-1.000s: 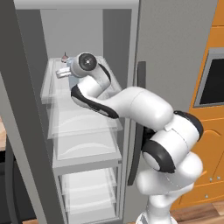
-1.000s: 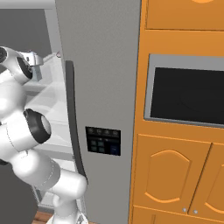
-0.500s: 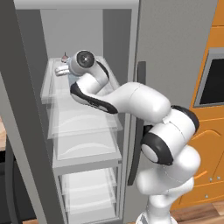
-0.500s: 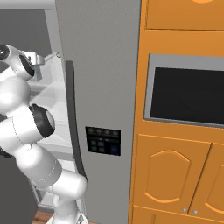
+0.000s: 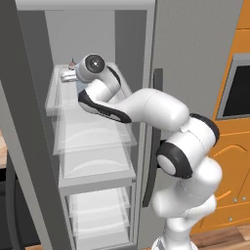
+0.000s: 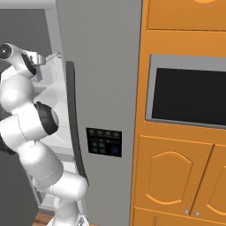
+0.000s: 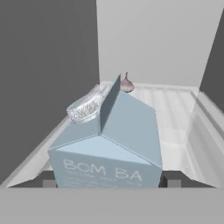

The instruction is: Take out the milk from the fridge and place it on the tray on the counter. Then take the sugar cube near the tray and place it in the tray.

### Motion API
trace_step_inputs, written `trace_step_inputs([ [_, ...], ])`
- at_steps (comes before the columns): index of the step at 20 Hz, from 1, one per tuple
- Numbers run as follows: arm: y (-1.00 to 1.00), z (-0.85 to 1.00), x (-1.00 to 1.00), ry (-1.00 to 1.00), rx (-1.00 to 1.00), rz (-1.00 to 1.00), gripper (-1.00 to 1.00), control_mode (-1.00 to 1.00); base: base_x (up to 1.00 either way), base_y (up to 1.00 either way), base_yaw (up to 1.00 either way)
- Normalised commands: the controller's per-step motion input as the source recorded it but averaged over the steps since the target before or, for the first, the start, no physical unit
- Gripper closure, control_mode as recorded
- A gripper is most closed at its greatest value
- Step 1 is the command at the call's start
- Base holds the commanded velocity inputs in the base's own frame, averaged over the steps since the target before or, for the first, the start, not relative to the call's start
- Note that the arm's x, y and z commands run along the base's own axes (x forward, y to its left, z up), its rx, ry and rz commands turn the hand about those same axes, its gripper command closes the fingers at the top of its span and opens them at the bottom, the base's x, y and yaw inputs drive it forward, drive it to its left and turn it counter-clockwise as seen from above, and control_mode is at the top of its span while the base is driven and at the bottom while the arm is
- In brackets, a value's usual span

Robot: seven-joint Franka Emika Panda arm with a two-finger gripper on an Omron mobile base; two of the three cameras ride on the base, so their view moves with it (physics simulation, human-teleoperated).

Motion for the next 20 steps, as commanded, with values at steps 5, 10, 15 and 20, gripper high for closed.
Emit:
trace_step_inputs([
  [5,0.01,0.0,0.05,0.0,0.03,0.0,1.0,-1.0,0.0,0.0,0.0],
  [10,0.0,0.0,-0.03,0.0,0.03,0.0,1.0,-1.0,0.0,0.0,0.0],
  [15,0.0,0.0,-0.33,-0.02,0.02,0.0,1.0,-1.0,0.0,0.0,0.0],
  [20,-0.08,0.02,-0.91,-0.01,0.0,-0.03,1.0,-1.0,0.0,0.0,0.0],
])
